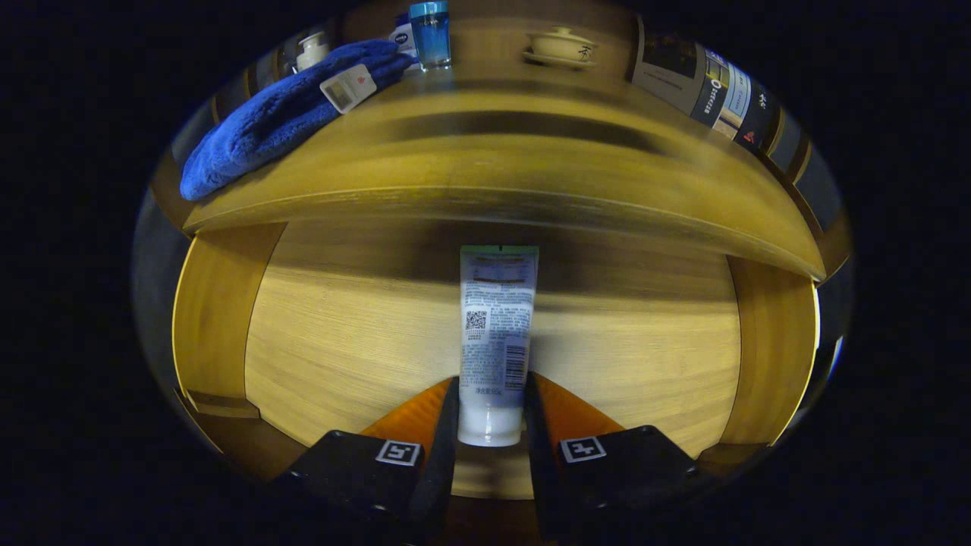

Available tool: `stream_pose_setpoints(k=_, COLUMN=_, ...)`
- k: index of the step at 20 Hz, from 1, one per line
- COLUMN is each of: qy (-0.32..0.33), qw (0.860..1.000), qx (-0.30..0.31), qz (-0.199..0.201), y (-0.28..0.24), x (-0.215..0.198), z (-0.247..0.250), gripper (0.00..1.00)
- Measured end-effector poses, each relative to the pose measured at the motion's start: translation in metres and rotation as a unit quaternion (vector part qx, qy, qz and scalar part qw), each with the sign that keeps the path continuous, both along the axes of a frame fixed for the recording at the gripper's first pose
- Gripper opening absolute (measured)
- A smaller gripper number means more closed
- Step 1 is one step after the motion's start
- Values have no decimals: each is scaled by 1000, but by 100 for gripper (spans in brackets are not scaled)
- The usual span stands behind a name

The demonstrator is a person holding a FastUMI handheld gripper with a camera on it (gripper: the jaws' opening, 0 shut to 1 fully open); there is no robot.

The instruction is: Pull open the drawer, take out the items inside it, and place them on the countertop above the cabinet.

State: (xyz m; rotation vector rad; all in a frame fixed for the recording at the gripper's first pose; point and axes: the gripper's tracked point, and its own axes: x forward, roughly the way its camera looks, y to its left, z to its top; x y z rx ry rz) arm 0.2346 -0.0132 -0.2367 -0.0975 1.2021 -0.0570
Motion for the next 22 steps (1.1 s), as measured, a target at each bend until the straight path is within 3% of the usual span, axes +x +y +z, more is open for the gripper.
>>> stream_pose_setpoints(k=6, qy=-30, qw=998, qx=54, qz=21, y=14, x=-14, z=52, gripper=50)
stream_pose_setpoints(k=13, qy=-78, qw=993, qx=47, qz=81, y=26, x=-57, z=129, gripper=50)
stream_pose_setpoints(k=15, qy=-125, qw=988, qx=48, qz=80, y=29, x=-45, z=146, gripper=50)
stream_pose_setpoints(k=18, qy=-204, qw=976, qx=42, qz=66, y=29, x=7, z=167, gripper=49)
stream_pose_setpoints(k=22, qy=-249, qw=967, qx=56, qz=14, y=26, x=73, z=163, gripper=49)
